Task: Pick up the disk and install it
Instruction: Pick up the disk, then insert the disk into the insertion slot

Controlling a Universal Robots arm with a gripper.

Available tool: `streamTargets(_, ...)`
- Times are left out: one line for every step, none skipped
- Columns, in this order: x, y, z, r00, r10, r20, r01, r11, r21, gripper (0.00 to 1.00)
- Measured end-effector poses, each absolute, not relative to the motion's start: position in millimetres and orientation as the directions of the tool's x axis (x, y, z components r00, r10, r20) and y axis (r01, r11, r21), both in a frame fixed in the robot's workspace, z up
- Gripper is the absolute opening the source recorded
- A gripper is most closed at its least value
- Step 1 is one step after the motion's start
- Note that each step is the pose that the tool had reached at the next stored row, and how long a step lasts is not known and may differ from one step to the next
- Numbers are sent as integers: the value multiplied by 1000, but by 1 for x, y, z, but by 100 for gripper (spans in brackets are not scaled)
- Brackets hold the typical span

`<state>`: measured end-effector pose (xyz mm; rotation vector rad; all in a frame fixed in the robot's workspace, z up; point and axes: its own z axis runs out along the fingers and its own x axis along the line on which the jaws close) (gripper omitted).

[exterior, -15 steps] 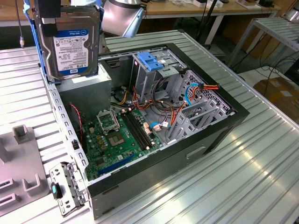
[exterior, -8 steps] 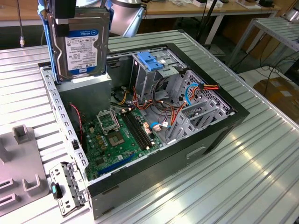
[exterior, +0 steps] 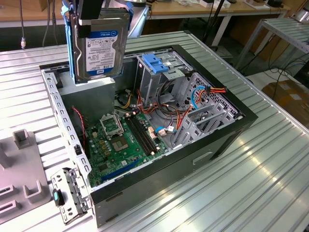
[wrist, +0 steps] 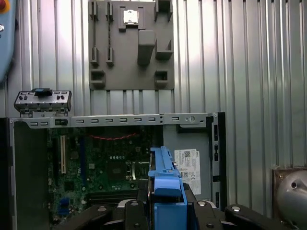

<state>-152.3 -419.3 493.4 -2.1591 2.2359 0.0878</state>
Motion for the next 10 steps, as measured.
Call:
streamTargets(-150, -420, 493, -35, -997, -62, -999, 34, 18, 37)
streamTargets(-146, -420, 493, -35, -997, -62, -999, 34, 18, 37)
streamTargets(-144, -420, 493, -35, -997, -62, -999, 34, 18, 37)
streamTargets(-143, -420, 493, -35, -997, -62, -999, 34, 18, 37)
streamTargets(-143, -420, 493, -35, -997, -62, -999, 34, 18, 37)
streamTargets(-143, -420, 493, -36, -997, -62, -999, 34, 18, 37)
streamTargets(-142, -420, 493, -36, -997, -62, -999, 34, 18, 37)
streamTargets(-142, -420, 493, -35, -997, -62, -999, 34, 18, 37)
streamTargets(-142, -420, 493, -35, -997, -62, -999, 34, 18, 37)
streamTargets(-142, -420, 493, -35, -997, -62, -999, 34, 18, 37)
